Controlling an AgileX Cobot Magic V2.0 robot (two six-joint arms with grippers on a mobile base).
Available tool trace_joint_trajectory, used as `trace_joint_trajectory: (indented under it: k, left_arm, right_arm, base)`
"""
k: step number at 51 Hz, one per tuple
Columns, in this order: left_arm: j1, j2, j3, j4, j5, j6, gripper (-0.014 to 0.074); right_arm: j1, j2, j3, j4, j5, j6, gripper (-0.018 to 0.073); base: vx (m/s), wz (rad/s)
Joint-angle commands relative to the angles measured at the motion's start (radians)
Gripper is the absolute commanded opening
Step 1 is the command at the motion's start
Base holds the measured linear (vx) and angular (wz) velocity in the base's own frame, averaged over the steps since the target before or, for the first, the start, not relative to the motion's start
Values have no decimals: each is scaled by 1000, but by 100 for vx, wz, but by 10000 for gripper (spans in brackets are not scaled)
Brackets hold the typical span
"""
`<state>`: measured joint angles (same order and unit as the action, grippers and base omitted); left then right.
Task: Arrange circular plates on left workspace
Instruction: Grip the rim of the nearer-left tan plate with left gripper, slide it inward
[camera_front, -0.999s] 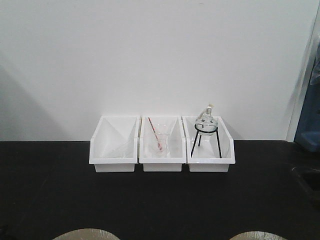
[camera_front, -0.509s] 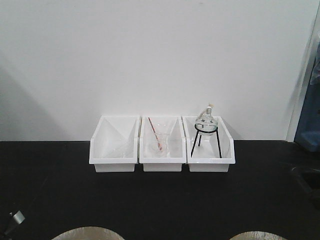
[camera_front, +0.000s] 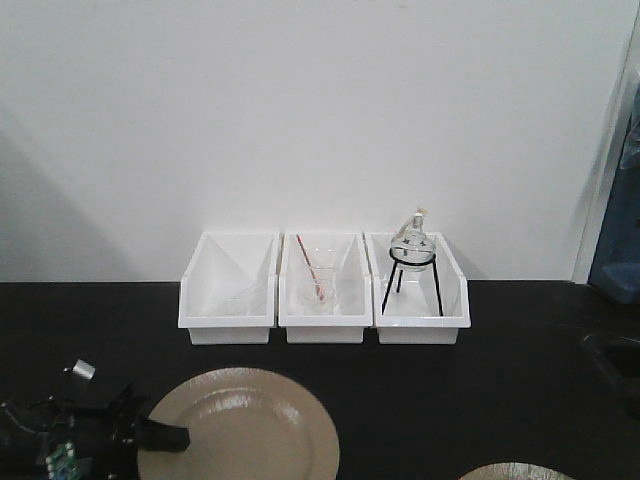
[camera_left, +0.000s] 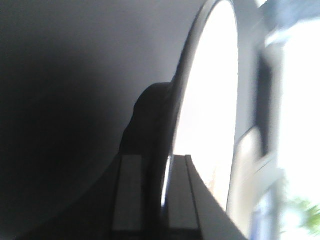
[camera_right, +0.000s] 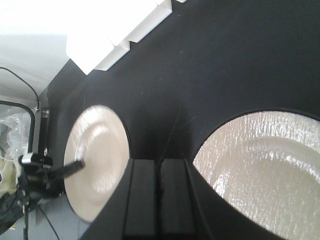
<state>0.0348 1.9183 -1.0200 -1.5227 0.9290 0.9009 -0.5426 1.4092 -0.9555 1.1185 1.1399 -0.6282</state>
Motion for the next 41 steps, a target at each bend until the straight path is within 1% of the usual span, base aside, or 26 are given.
trace_joint_trajectory:
  k: [1,5,8,18,24,28,34,41]
  left_arm:
    - [-49,-6,-77,-168,72,-16,-5]
    - [-84,42,-121,-189,59,-41,-5]
    - [-109,81,-154,-190,50,-59,-4]
    - [-171,164,-235,-189,12,-74,-3]
    - [-191,178,-262,-191,-36,-74,5]
    - [-197,179,-270,-186,-66,-71,30]
    - [-205,179,-270,-189,-66,1,134]
    - [-212,179,-270,-189,-50,45,321]
  right_arm:
    - [-5,-25,-29,69,10,-13,9]
    - [-5,-25,-29,69,10,-13,9]
    - [-5,-25,-29,69,8,-13,9]
    - [-5,-25,-29,69,-5,-13,9]
    - [-5,-25,-29,69,-4,-13,9]
    - [-5,-25,-29,69,-4,-13,9]
    - [-5,-25,-29,69,-3,-13,9]
    - [-5,-25,-29,68,-3,-13,9]
  base:
    - [0,0]
    - [0,0]
    - [0,0]
    - [0,0]
    - [0,0]
    - [0,0]
    - [0,0]
    - [0,0]
